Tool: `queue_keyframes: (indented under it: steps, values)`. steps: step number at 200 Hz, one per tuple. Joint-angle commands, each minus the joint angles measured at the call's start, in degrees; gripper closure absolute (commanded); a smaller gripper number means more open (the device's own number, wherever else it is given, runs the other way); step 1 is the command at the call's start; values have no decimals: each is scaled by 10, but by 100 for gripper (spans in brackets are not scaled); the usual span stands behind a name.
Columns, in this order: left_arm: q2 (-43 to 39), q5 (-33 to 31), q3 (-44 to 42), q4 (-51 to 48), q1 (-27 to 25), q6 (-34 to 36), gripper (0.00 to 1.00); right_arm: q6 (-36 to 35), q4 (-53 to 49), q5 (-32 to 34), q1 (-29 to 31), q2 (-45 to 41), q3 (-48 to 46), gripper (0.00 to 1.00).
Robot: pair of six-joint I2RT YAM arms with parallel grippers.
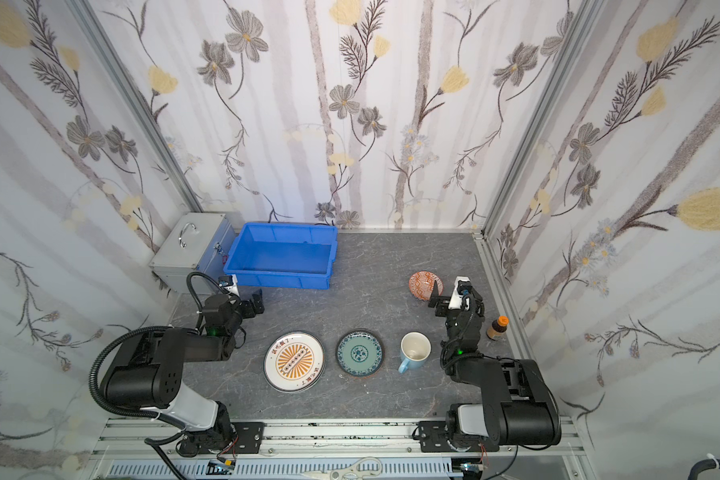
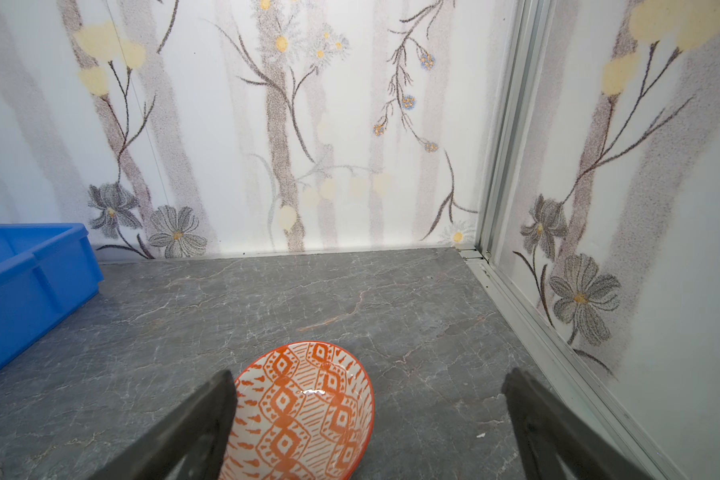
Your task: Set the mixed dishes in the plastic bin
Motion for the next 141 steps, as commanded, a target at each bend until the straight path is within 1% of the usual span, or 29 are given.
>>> queue_keyframes:
  steps: [1, 50, 65, 82, 90, 99, 112, 127, 141]
  values:
    - [0, 7, 4, 2, 0, 0, 0, -4, 20, -6, 0, 1, 4, 0]
    - [-1, 10, 4, 4, 0, 0, 0, -6, 25, 4, 4, -2, 1, 0]
    - [0, 10, 3, 3, 0, 1, 0, -3, -9, 21, 7, -17, 14, 0]
    - [-5, 8, 6, -2, 0, -1, 0, -8, -124, 60, 21, -43, 65, 0]
    - [-20, 3, 15, -33, 0, -3, 0, -10, -173, 67, 26, -51, 89, 0]
    - [-43, -5, 32, -84, 0, -6, 0, -14, -234, 92, 40, -62, 120, 0]
    - [-64, -7, 52, -134, -2, -3, 0, -17, -279, 94, 56, -80, 145, 0]
    - [-84, -26, 74, -187, -8, -2, 1, -17, -322, 101, 73, -101, 172, 0]
    - [-103, -46, 93, -223, -18, 1, 1, -11, -399, 98, 88, -118, 223, 0]
